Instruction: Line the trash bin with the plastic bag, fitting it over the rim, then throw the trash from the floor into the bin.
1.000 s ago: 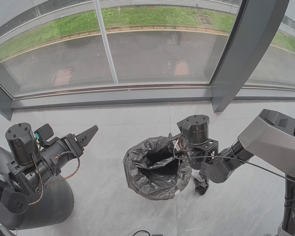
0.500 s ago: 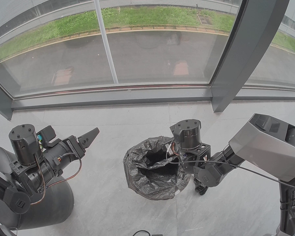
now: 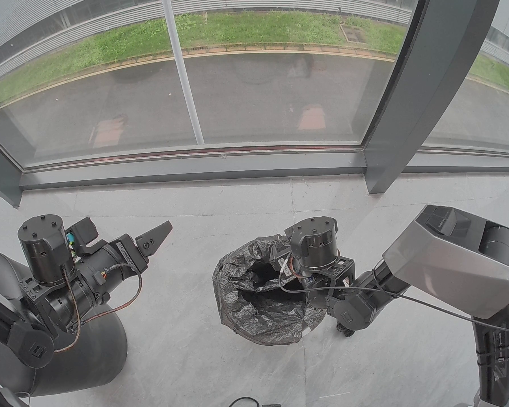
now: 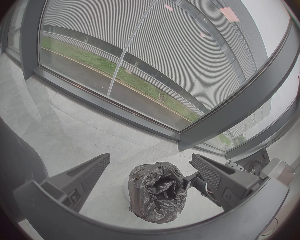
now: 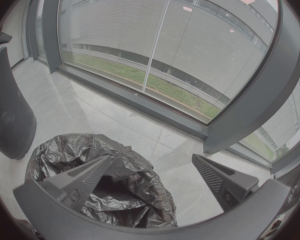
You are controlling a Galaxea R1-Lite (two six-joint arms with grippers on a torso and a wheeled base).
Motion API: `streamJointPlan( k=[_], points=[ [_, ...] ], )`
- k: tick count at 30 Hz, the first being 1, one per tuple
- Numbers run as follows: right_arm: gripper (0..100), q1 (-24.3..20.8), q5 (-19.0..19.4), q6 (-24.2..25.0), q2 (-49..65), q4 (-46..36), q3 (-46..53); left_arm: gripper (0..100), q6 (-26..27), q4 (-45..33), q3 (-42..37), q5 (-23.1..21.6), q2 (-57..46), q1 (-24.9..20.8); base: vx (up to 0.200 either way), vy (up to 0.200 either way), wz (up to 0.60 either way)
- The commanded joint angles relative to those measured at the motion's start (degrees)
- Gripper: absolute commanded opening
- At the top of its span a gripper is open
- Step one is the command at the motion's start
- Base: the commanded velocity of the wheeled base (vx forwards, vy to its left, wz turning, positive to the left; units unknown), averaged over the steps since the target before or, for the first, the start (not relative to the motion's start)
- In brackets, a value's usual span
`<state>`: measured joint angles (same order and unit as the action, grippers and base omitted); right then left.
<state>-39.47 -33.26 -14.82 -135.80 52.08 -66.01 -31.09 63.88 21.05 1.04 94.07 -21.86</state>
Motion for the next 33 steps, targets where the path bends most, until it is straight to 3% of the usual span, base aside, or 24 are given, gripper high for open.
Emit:
streamJointPlan(
  k=[1,33],
  points=[
    [100,0.63,0.38,-0.03,-2.8,0.13,-1.49,100,-0.29,0.02,0.13,0.02,0.5,0.15,0.0,0.0,0.0],
    [100,3.53,2.32,-0.03,-9.13,0.48,-6.23,100,-0.55,0.37,-0.05,0.02,2.96,0.5,0.0,0.0,0.0]
  ],
)
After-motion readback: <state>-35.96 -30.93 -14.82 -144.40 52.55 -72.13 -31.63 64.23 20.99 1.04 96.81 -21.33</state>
